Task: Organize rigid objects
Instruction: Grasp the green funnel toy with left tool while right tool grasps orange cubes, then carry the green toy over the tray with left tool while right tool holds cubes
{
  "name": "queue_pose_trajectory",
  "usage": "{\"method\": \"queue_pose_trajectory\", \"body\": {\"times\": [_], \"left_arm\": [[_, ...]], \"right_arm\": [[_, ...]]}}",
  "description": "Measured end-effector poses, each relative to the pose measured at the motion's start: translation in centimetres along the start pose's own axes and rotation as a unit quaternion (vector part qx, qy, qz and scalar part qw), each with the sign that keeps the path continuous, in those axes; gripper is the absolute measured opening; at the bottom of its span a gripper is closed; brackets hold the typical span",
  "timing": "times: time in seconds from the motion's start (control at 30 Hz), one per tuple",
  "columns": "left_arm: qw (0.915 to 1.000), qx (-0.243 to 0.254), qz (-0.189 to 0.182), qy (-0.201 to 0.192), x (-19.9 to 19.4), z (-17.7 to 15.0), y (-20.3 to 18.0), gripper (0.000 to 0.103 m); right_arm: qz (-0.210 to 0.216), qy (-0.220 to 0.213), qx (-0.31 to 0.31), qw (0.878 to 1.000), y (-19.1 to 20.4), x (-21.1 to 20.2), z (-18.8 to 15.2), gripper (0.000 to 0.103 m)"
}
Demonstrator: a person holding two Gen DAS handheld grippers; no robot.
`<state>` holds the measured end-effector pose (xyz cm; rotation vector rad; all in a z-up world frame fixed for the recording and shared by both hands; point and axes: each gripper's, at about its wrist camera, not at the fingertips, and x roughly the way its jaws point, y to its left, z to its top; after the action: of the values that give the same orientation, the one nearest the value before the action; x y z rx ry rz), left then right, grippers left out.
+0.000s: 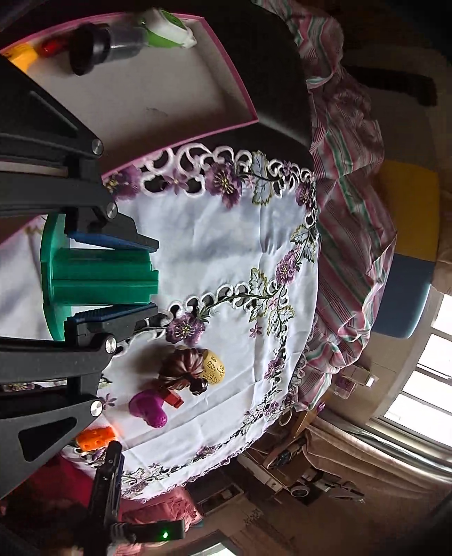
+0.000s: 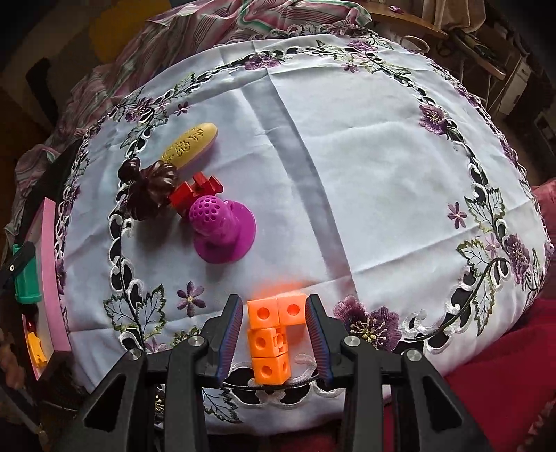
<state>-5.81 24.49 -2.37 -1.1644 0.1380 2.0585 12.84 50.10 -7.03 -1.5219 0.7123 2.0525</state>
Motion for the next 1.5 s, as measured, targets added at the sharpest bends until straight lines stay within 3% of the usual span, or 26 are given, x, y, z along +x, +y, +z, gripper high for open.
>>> {"method": "queue_pose_trajectory", "body": {"times": [0.17,0.37,0.47,0.77,1.13,1.5], "left_arm": [[0.9999,0.001,0.002,-0.014,-2.1,-1.3,1.2,0.029],[0.9997,-0.010,0.001,-0.023,-3.7,-2.9,2.6,0.029],[0.9995,-0.013,0.010,-0.028,-4.4,-3.9,3.2,0.029],[0.9944,-0.004,0.081,-0.068,-8.1,-6.3,5.1,0.029],[0.9900,-0.027,0.116,-0.076,-9.5,-7.7,7.4,0.029],[0.9876,-0.037,0.131,-0.078,-10.2,-8.4,7.9,0.029]], "right_arm": [[-0.004,0.031,-0.004,1.000,0.5,0.2,-0.6,0.039],[-0.038,0.058,-0.037,0.997,1.7,1.2,-1.0,0.039],[-0.043,0.084,-0.054,0.994,2.0,2.2,-0.8,0.024],[-0.091,0.051,-0.126,0.987,4.5,2.6,-0.8,0.024],[-0.056,0.021,-0.152,0.987,5.6,1.4,-1.1,0.019],[0.028,-0.066,-0.225,0.972,14.6,1.6,-0.4,0.019]]}}
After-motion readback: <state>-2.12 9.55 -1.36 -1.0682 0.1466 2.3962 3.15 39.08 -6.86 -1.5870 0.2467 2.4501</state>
